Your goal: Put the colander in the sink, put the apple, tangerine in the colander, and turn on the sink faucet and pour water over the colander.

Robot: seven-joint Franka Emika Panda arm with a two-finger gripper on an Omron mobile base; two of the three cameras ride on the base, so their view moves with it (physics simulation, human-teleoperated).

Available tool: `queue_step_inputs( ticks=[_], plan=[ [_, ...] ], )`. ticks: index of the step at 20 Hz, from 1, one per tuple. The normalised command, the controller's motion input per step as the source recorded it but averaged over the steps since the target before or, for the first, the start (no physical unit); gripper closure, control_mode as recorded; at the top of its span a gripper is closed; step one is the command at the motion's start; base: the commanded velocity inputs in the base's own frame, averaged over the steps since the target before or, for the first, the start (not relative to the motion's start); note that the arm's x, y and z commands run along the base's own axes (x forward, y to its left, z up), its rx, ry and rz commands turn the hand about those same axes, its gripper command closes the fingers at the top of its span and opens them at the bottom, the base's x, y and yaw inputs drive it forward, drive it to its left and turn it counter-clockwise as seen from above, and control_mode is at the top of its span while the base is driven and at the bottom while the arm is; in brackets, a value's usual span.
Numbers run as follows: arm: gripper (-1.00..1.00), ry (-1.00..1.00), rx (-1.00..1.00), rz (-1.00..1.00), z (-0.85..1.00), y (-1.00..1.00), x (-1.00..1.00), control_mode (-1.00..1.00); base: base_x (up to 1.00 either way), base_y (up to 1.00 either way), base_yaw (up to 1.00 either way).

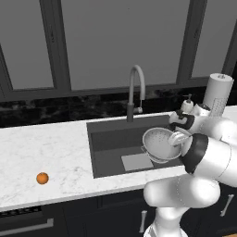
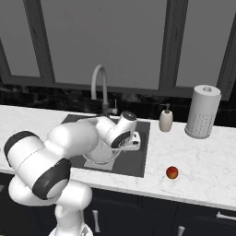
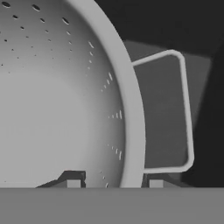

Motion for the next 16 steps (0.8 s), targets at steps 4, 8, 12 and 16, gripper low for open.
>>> queue_step_inputs(
  ticks=[4,8,12,16],
  plan=[
    [1.0,-0.01,0.05,0.15,0.0,0.0,0.74,-1.0,0.0,0.0,0.0],
    [1.0,0.12,0.12,0.12,0.0,-0.07,0.92,-1.0,0.0,0.0,0.0],
    [1.0,0.16,0.07,0.14,-0.06,-0.03,0.78,-1.0,0.0,0.0,0.0],
    [1.0,0.12,0.01,0.15,-0.36,0.0,0.53,-1.0,0.0,0.0,0.0]
  ],
)
